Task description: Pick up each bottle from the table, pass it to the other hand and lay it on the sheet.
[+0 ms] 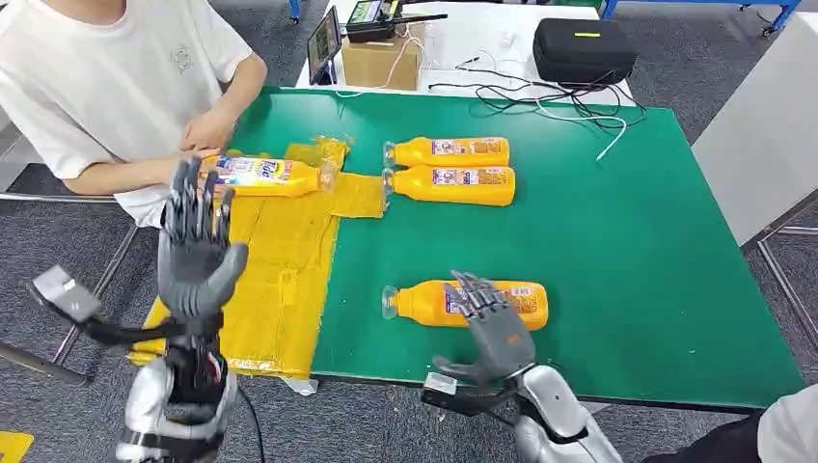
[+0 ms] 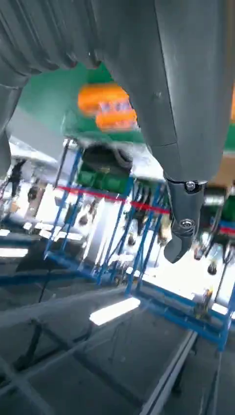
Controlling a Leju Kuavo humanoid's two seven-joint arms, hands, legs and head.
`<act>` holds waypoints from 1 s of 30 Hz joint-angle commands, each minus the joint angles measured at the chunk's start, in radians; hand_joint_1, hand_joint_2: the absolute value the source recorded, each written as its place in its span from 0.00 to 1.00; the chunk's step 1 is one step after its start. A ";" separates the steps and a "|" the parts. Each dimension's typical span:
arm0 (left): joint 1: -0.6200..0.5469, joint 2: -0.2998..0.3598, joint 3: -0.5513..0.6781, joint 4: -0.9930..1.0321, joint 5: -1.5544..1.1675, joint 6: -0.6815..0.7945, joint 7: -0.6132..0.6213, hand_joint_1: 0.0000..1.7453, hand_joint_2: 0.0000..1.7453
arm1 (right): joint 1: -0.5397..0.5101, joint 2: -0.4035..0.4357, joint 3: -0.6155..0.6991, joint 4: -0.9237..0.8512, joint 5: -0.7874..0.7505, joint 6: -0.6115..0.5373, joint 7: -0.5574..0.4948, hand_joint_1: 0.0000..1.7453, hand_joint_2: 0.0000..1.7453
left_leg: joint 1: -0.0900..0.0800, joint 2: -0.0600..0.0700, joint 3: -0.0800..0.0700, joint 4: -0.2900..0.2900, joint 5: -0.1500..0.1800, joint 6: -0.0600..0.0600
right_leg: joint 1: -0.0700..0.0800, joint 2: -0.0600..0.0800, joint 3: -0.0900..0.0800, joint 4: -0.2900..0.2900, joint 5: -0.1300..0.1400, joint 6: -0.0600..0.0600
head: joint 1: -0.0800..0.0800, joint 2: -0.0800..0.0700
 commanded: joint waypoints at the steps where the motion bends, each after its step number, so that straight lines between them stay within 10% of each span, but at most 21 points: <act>1: 0.211 -0.050 -0.088 -0.002 -0.216 0.098 -0.115 0.00 1.00 | 0.029 -0.066 -0.053 -0.075 0.079 -0.026 0.060 0.00 1.00 | 0.000 0.001 0.003 -0.001 -0.002 0.000 | 0.000 0.000 0.003 -0.001 -0.001 -0.001 | 0.000 0.000; 17: 0.148 -0.005 -0.184 0.073 -0.310 0.108 -0.084 0.00 1.00 | -0.182 0.000 -0.078 0.281 -0.018 0.167 0.108 0.00 1.00 | 0.000 0.003 0.003 -0.002 -0.001 0.000 | 0.000 0.002 0.003 -0.002 0.001 -0.001 | 0.000 0.000; 30: 0.114 0.011 -0.210 0.096 -0.398 0.174 -0.072 0.00 1.00 | -0.382 0.052 -0.100 0.576 0.045 0.098 0.256 0.00 1.00 | 0.000 0.004 0.003 -0.001 -0.001 0.000 | 0.000 0.003 0.002 -0.001 0.001 -0.001 | 0.000 0.000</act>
